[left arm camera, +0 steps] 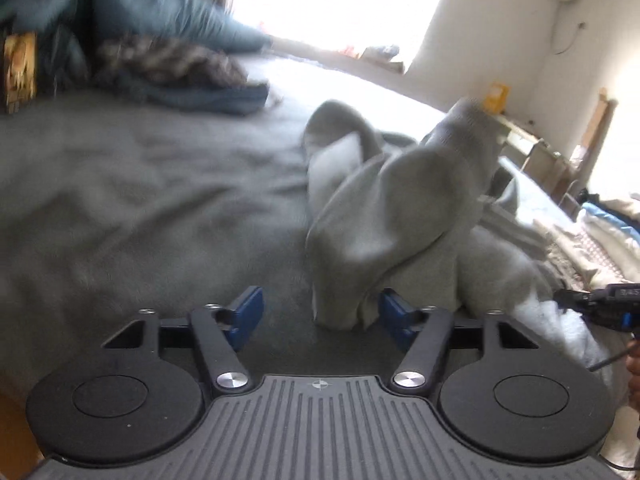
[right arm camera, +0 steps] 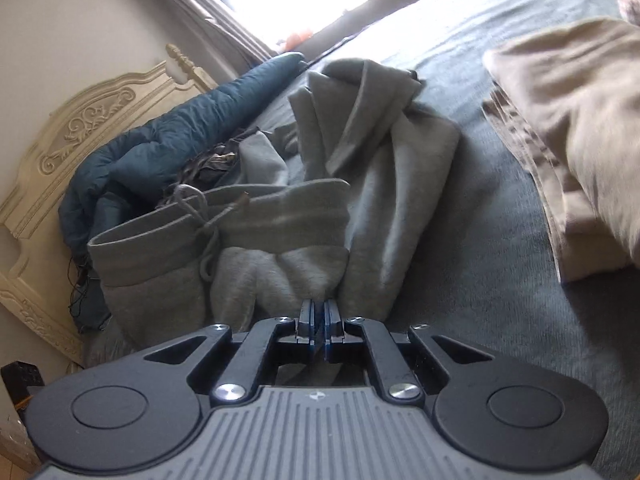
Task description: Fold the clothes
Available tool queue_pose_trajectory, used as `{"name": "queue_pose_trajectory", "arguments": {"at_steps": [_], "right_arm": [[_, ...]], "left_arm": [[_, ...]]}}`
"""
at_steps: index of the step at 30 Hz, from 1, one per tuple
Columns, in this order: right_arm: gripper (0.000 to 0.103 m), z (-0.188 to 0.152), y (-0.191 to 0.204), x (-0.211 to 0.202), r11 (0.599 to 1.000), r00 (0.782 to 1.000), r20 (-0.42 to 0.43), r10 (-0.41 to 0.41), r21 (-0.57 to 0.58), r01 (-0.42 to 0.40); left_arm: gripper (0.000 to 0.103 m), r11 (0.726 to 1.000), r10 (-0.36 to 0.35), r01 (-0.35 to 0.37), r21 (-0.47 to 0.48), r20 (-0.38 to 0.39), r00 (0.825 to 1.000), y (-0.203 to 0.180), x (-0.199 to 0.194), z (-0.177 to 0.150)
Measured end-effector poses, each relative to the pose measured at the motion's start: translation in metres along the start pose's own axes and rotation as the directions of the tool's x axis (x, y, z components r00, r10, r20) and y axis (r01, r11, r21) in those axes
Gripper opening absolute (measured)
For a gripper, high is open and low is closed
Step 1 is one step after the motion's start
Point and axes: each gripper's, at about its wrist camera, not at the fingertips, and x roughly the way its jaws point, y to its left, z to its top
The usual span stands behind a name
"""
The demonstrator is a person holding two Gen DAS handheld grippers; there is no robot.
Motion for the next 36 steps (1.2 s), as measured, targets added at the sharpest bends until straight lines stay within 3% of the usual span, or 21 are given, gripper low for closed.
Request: {"name": "queue_pose_trajectory", "arguments": {"at_steps": [1,3,5,8,11,13,15,19,21,23,25,27,29,32,34,36], "right_arm": [[0.008,0.002,0.001,0.000,1.000,1.000,-0.001,0.005,-0.005,-0.005],[0.009,0.004,0.002,-0.001,1.000,1.000,-0.003,0.015,-0.004,-0.015],[0.010,0.006,-0.001,0.000,1.000,1.000,-0.001,0.020,0.023,-0.020],[0.018,0.009,-0.007,0.001,0.996,0.999,0.005,0.046,0.080,-0.047],[0.031,0.014,-0.011,0.003,0.990,0.997,0.012,0.071,0.123,-0.072],[0.041,0.020,-0.010,0.011,0.989,0.997,0.001,0.075,0.127,-0.074],[0.044,0.027,-0.010,0.022,0.990,0.997,-0.023,0.072,0.124,-0.069],[0.043,0.036,-0.011,0.046,0.989,0.994,-0.080,0.076,0.133,-0.065],[0.036,0.037,-0.005,0.050,0.993,0.993,-0.091,0.074,0.100,-0.065],[0.018,0.037,0.008,0.046,0.999,0.996,-0.084,0.040,0.023,-0.038],[0.008,0.038,0.023,0.038,0.998,0.998,-0.058,-0.007,-0.055,0.003],[0.007,0.041,0.045,0.022,0.987,0.999,0.007,-0.038,-0.155,0.039],[0.007,0.046,0.075,0.003,0.952,0.993,0.097,-0.068,-0.290,0.094],[0.006,0.053,0.131,-0.028,0.832,0.953,0.284,-0.102,-0.500,0.238],[0.006,0.061,0.166,-0.050,0.736,0.899,0.426,-0.104,-0.575,0.357],[0.006,0.070,0.201,-0.071,0.629,0.826,0.557,-0.082,-0.615,0.476]], "left_arm": [[0.073,1.000,-0.015,0.015,0.015,0.021,1.000,-0.002,-0.003,0.004],[0.089,0.998,-0.047,0.044,0.046,0.061,0.997,-0.007,-0.008,0.011],[0.098,0.994,-0.078,0.071,0.079,0.097,0.992,-0.012,-0.012,0.018],[0.099,0.983,-0.113,0.098,0.156,0.088,0.990,-0.025,0.009,0.032],[0.098,0.972,-0.156,0.142,0.189,0.058,0.986,-0.031,0.030,0.043],[0.093,0.965,-0.177,0.167,0.202,0.033,0.984,-0.034,0.044,0.050],[0.069,0.960,-0.203,0.199,0.195,0.001,0.979,-0.032,0.054,0.053],[0.043,0.959,-0.242,0.243,0.145,-0.023,0.970,-0.026,0.061,0.054],[0.029,0.964,-0.238,0.237,0.120,-0.007,0.971,-0.024,0.058,0.054],[0.020,0.968,-0.234,0.232,0.095,0.009,0.972,-0.021,0.054,0.054],[0.016,0.970,-0.235,0.233,0.064,0.027,0.972,-0.017,0.048,0.055],[0.014,0.970,-0.242,0.240,0.033,0.043,0.969,-0.013,0.040,0.058],[0.012,0.968,-0.252,0.252,0.010,0.071,0.965,-0.010,0.027,0.063],[0.012,0.960,-0.276,0.281,-0.015,0.137,0.951,-0.009,0.001,0.076],[0.011,0.946,-0.316,0.325,-0.014,0.197,0.928,-0.014,-0.019,0.092],[0.011,0.931,-0.355,0.366,0.008,0.260,0.898,-0.023,-0.040,0.112]]}}
